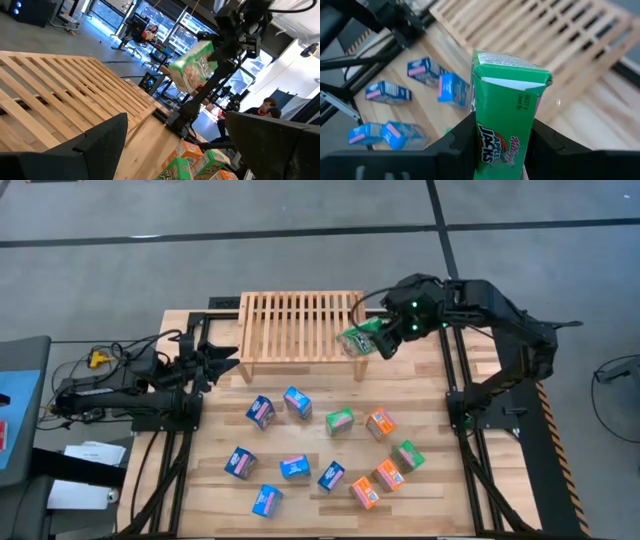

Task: Stack cereal on shelf
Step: Put the top right green cereal box on the shelf

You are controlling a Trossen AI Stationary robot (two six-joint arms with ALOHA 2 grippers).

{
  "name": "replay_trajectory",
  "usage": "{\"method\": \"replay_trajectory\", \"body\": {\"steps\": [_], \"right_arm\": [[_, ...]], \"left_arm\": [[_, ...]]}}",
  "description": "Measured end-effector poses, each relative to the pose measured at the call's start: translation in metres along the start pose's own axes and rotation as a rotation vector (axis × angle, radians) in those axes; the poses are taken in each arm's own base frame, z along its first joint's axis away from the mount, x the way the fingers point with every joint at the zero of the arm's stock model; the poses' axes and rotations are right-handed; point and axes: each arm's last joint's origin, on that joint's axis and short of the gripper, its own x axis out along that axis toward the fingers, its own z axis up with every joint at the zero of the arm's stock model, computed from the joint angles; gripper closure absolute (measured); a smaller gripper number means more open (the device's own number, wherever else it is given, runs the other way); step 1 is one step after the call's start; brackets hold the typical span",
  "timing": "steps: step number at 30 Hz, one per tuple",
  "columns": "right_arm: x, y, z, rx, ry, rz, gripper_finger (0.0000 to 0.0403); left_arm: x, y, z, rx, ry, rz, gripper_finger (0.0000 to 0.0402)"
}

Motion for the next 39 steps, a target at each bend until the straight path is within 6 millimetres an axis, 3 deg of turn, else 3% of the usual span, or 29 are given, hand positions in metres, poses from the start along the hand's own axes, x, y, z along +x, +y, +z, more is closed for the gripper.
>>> {"method": "replay_trajectory", "body": {"steps": [8, 14, 24, 32, 39], "right_arm": [[0.021, -0.011, 0.022, -0.102, -0.071, -0.026, 0.0257], [0.065, -0.017, 0.038, -0.198, 0.0, -0.084, 0.0257], [0.12, -0.014, 0.058, -0.381, 0.163, -0.185, 0.0257], [0.133, -0.006, 0.065, -0.457, 0.21, -0.188, 0.0257], [0.131, 0.001, 0.061, -0.551, 0.223, -0.177, 0.0257]], "left_arm": [[0.0, 0.0, 0.0, -0.034, 0.005, -0.011, 0.0077], [0.0, 0.0, -0.001, -0.04, 0.024, -0.023, 0.0077], [0.0, 0.0, -0.002, -0.022, 0.023, -0.006, 0.0077], [0.0, 0.001, -0.001, -0.014, 0.012, 0.011, 0.0077], [0.0, 0.001, -0.001, 0.003, 0.01, 0.012, 0.0077]]}}
